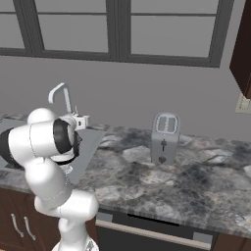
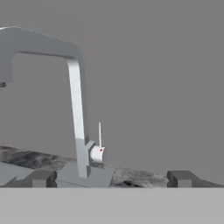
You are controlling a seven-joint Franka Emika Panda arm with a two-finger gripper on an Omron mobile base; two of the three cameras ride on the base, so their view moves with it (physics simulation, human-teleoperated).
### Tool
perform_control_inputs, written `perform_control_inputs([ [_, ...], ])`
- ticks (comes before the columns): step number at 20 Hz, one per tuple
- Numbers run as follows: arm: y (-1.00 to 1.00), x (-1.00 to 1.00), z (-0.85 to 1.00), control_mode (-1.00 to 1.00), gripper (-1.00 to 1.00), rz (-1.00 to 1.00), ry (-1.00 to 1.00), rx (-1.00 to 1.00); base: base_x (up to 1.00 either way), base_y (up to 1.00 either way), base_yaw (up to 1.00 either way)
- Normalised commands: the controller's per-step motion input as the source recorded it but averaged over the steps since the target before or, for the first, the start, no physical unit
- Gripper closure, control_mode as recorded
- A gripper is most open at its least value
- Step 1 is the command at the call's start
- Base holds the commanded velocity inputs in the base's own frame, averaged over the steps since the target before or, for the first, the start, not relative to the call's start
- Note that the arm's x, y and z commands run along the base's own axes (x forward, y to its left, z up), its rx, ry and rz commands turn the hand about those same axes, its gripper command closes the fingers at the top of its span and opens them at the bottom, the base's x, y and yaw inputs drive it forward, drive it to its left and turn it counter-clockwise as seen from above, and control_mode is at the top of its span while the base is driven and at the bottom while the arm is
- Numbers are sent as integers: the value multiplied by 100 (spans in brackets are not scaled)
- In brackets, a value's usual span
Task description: Pick the colander and pan and place them in the sink. Then turn on the water.
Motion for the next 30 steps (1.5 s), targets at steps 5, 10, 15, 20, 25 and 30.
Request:
perform_control_inputs([
  [5, 1, 24, -14, -100, -100, 0, 0, 0, 0, 0, 0],
  [10, 0, 30, -26, -100, -100, 0, 0, 0, 0, 0, 0],
  [15, 0, 30, -26, -100, -100, 0, -1, 0, 0, 0, 0],
  [20, 0, 30, -13, -100, -100, 0, -5, 0, 0, 0, 0],
  [25, 0, 16, -12, -100, -100, 0, -11, 0, 0, 0, 0],
  [30, 0, 13, -20, -100, -100, 0, -8, 0, 0, 0, 0],
])
